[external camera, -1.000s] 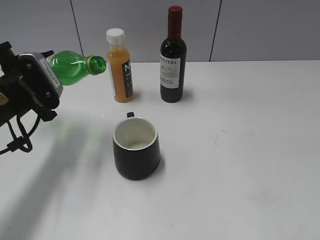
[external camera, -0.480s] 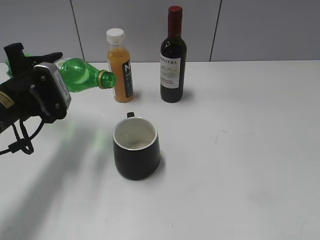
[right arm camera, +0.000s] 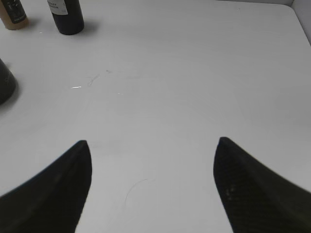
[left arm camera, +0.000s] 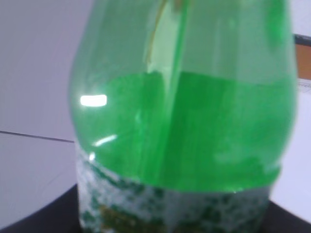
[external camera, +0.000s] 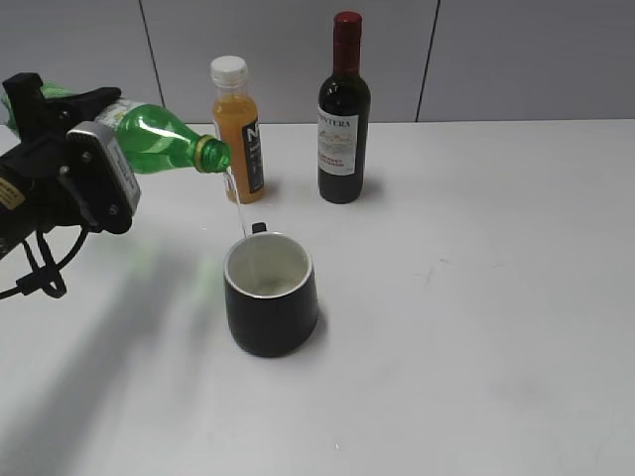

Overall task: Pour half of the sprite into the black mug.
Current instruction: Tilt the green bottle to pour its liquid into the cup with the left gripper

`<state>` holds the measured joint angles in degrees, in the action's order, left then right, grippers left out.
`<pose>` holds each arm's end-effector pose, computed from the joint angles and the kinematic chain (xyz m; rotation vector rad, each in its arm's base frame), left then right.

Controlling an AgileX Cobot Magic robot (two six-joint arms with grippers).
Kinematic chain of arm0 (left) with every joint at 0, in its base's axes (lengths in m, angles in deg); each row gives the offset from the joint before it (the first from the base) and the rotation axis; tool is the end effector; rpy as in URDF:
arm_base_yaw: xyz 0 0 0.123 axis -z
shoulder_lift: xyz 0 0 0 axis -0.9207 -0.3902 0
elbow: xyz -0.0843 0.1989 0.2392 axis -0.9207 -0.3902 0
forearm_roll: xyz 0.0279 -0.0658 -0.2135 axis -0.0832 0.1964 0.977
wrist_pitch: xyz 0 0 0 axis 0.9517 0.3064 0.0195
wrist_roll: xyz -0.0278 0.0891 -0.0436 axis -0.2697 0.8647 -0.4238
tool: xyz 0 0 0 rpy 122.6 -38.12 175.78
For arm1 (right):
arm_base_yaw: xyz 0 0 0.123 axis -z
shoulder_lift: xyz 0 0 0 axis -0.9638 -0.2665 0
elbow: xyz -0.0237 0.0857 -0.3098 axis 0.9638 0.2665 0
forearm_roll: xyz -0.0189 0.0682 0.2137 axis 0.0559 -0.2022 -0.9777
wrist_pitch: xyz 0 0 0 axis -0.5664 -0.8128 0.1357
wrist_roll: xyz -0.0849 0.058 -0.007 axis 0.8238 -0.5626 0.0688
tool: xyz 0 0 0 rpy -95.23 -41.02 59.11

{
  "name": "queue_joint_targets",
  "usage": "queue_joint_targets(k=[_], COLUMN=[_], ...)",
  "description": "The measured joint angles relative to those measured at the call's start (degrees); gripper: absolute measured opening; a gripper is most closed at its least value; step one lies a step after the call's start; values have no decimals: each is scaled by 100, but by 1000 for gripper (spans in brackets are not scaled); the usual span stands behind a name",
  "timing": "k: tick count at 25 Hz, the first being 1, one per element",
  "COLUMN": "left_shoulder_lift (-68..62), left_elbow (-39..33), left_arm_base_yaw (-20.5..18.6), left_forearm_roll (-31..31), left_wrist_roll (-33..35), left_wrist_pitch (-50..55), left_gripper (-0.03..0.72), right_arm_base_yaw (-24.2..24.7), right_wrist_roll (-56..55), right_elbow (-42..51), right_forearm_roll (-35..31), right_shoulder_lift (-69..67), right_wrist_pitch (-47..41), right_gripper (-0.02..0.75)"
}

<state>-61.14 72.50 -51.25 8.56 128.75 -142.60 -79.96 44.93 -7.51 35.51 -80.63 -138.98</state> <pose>0.3096 -0.0819 0.2306 1.2234 1.1332 0.9272 -0.0437 0.0029 0.2462 -0.1573 2.0054 0.1165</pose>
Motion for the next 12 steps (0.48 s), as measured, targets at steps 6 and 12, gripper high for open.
queue_joint_targets(k=[6, 12], left_shoulder_lift=[-11, -18], left_elbow=[0, 0], left_arm_base_yaw=[0, 0], left_forearm_roll=[0, -5], left_wrist_roll=[171, 398], left_wrist_pitch=[-12, -17], left_gripper=[421, 421], right_arm_base_yaw=[0, 0], right_wrist_roll=[0, 0], right_elbow=[0, 0], right_forearm_roll=[0, 0], right_shoulder_lift=[0, 0], right_wrist_pitch=[0, 0], right_gripper=[590, 590])
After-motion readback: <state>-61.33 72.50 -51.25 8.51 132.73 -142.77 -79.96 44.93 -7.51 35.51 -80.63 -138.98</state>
